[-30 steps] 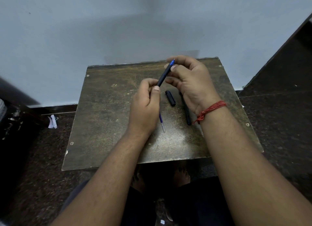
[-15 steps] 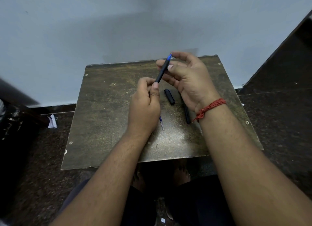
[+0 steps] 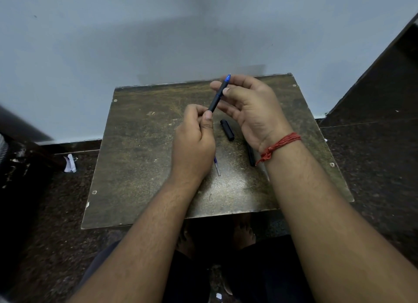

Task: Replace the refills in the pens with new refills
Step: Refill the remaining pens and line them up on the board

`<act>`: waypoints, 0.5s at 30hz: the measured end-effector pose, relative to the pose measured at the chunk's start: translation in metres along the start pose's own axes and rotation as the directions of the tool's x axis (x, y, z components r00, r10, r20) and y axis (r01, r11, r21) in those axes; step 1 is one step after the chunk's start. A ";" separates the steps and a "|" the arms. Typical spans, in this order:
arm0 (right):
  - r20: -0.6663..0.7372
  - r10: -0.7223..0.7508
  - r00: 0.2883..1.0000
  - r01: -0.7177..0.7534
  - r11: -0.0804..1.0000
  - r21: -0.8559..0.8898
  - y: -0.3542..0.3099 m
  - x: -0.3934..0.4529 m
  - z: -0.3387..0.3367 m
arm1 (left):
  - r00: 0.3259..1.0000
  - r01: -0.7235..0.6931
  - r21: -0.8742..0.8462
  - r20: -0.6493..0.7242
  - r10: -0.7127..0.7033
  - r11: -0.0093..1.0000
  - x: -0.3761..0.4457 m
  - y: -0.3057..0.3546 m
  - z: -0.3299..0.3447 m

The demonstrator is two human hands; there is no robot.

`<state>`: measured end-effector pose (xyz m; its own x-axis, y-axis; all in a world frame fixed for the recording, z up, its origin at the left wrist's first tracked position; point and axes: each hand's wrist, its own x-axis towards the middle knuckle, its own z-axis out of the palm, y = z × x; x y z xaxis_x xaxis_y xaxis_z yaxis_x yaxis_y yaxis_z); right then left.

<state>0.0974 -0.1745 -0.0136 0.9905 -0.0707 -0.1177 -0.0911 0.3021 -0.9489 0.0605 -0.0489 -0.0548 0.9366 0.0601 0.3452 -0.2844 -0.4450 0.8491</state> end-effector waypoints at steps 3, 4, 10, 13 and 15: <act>-0.051 -0.011 0.999 0.008 0.999 -0.048 0.001 0.000 0.002 | 1.000 -0.009 0.011 0.002 0.009 1.000 0.000 0.001 0.000; -0.066 -0.019 0.998 0.015 0.998 -0.065 0.002 0.001 0.002 | 1.000 -0.011 0.011 0.005 0.011 1.000 0.000 0.001 0.000; -0.029 -0.004 1.000 0.004 1.000 0.003 -0.001 0.000 0.001 | 1.000 -0.007 0.004 0.012 0.007 1.000 0.000 0.001 0.000; -0.029 0.010 1.000 -0.009 1.000 0.025 -0.002 0.001 0.001 | 1.000 -0.011 0.008 0.011 0.011 1.000 0.000 0.001 0.000; -0.037 -0.006 0.999 0.004 0.999 -0.053 0.001 0.001 0.002 | 1.000 -0.018 0.022 0.008 0.018 1.000 -0.001 0.001 0.000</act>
<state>0.0988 -0.1725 -0.0138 0.9866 -0.1074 -0.1228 -0.0925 0.2514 -0.9634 0.0596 -0.0494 -0.0540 0.9330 0.0453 0.3571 -0.2965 -0.4660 0.8336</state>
